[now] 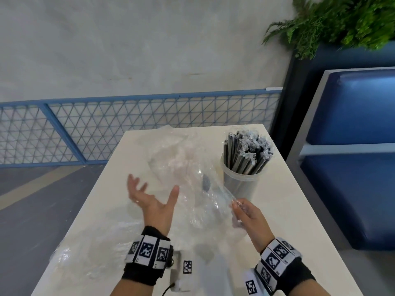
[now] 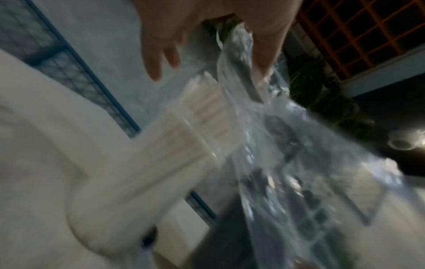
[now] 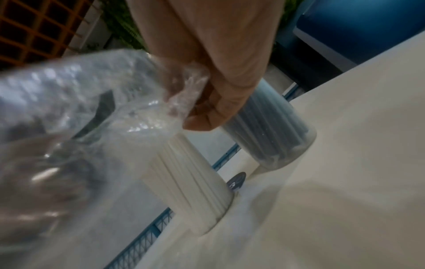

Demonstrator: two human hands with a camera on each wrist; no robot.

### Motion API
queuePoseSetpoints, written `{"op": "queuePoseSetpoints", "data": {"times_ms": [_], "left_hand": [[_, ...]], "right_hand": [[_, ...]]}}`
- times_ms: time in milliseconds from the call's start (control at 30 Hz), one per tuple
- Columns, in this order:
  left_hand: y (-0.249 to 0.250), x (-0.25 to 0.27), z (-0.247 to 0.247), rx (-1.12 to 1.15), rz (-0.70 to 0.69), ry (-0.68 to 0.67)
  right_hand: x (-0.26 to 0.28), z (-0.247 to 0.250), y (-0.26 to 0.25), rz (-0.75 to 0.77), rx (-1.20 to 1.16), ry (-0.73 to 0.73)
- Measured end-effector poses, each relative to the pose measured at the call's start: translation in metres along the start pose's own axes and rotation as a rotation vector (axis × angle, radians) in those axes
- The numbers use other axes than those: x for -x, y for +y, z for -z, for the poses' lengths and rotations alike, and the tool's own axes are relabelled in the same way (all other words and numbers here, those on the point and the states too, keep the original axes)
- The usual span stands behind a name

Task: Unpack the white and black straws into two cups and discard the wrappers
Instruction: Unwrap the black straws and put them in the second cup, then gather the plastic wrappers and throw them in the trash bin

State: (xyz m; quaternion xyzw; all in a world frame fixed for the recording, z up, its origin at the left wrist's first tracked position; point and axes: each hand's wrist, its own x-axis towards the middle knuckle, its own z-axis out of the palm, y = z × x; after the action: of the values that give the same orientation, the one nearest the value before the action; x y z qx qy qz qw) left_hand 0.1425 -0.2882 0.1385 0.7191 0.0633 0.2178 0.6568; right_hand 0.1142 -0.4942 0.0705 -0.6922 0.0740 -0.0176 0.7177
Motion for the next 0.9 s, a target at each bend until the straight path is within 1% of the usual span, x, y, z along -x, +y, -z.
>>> {"op": "queuePoseSetpoints", "data": {"times_ms": [33, 100, 200, 267, 300, 367, 433, 467, 533, 567, 600, 667, 700, 800, 833, 867, 900], "left_hand": [[-0.001, -0.003, 0.010, -0.107, -0.076, 0.053], [-0.006, -0.010, 0.030, -0.323, -0.215, 0.077], [-0.008, -0.017, 0.052, -0.578, -0.364, -0.023], [-0.007, -0.020, 0.060, -0.707, -0.397, -0.079], [-0.007, -0.019, 0.063, -0.726, -0.393, -0.095], [-0.002, -0.015, 0.066, -0.679, -0.399, -0.082], [0.004, -0.011, 0.068, -0.602, -0.463, -0.093], [0.007, -0.010, 0.068, -0.619, -0.512, -0.126], [0.008, -0.012, 0.067, -0.744, -0.588, -0.197], [0.006, -0.014, 0.067, -0.770, -0.566, -0.225], [0.005, -0.016, 0.067, -0.746, -0.492, -0.248], [-0.003, -0.023, 0.072, -0.618, -0.280, -0.268], [-0.009, -0.028, 0.077, -0.581, -0.194, -0.241], [-0.039, -0.044, 0.093, -0.665, -0.047, -0.130], [-0.049, -0.046, 0.097, -0.700, 0.005, -0.123], [-0.058, -0.047, 0.100, -0.736, 0.049, -0.133], [-0.066, -0.046, 0.102, -0.767, 0.089, -0.150]], "right_hand": [[0.000, 0.000, 0.001, -0.012, 0.023, -0.016], [0.001, -0.001, 0.002, -0.034, 0.067, -0.064], [-0.001, -0.005, 0.007, -0.053, 0.155, -0.146], [-0.002, -0.008, 0.010, -0.058, 0.223, -0.198], [-0.003, -0.008, 0.011, -0.054, 0.267, -0.226], [-0.003, -0.009, 0.010, -0.043, 0.355, -0.316], [-0.002, -0.011, 0.006, -0.047, 0.398, -0.433], [-0.001, -0.013, 0.004, -0.045, 0.409, -0.474], [-0.003, -0.017, 0.002, -0.032, 0.435, -0.496], [-0.006, -0.019, 0.002, -0.030, 0.449, -0.483], [-0.008, -0.021, 0.003, -0.033, 0.462, -0.462], [-0.015, -0.024, 0.005, -0.069, 0.436, -0.409], [-0.019, -0.025, 0.006, -0.108, 0.387, -0.376], [-0.028, -0.031, 0.009, -0.234, 0.257, -0.234], [-0.030, -0.034, 0.011, -0.219, 0.296, -0.149], [-0.031, -0.037, 0.015, -0.147, 0.389, -0.034], [-0.031, -0.038, 0.017, -0.024, 0.484, 0.079]]}}
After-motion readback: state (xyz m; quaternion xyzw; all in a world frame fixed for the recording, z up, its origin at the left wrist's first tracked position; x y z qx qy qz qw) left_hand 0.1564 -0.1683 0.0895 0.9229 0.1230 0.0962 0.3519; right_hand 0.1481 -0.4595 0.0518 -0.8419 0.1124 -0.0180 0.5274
